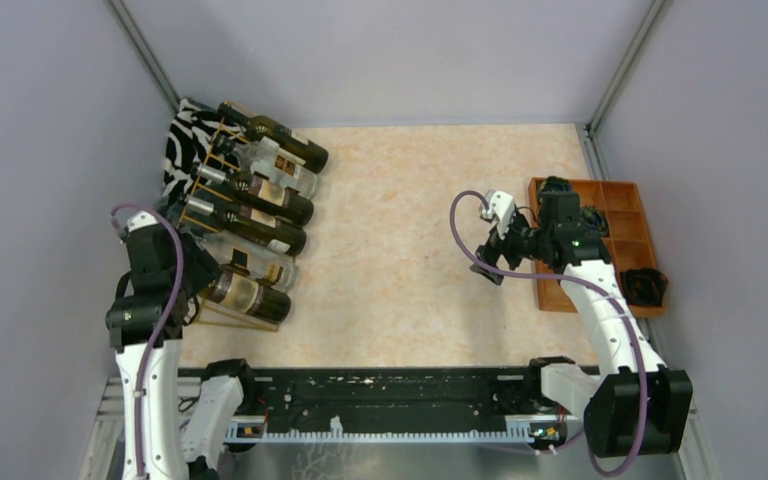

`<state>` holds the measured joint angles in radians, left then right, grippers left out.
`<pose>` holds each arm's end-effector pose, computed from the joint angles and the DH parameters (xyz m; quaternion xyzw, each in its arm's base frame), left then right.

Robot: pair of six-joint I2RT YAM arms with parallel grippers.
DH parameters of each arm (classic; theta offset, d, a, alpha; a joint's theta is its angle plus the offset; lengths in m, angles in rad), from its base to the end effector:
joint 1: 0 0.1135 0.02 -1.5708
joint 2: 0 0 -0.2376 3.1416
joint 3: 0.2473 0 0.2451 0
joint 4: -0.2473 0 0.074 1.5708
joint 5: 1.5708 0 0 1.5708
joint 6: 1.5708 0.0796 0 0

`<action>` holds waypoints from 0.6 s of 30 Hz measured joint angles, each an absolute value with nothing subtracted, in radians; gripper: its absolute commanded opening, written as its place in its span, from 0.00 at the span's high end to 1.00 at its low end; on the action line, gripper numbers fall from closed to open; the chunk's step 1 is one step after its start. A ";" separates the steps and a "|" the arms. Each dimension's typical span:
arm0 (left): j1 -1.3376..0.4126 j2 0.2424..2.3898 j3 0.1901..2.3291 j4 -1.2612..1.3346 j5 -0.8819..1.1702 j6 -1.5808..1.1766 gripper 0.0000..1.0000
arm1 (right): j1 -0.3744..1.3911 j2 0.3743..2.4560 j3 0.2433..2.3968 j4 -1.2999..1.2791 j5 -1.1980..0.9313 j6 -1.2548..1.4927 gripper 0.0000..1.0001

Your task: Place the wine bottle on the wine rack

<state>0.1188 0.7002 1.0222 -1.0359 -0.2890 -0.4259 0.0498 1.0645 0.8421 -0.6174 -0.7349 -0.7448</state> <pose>0.1545 0.0413 0.3003 -0.2997 0.8509 0.0666 0.4263 0.2357 0.0652 0.2283 -0.4556 0.7540 0.2019 0.4279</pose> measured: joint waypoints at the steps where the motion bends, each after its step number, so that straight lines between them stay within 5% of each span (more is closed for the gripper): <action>1: 0.119 0.688 1.031 -1.030 -0.252 -0.426 0.21 | 0.050 1.065 0.842 -0.617 -0.735 -0.745 0.02; 2: 0.119 0.678 1.039 -1.020 -0.208 -0.425 0.04 | 0.050 1.065 0.841 -0.617 -0.736 -0.745 0.02; 3: 0.119 0.662 1.048 -0.996 -0.137 -0.419 0.02 | 0.050 1.065 0.839 -0.616 -0.739 -0.745 0.01; 12: 0.118 0.604 0.910 -0.503 0.590 -0.587 0.01 | 0.036 1.054 0.832 -0.614 -0.780 -0.715 0.01; 18: 0.118 0.669 0.935 -0.263 0.784 -0.674 0.01 | -0.052 1.045 0.978 -0.645 -0.795 -0.524 0.01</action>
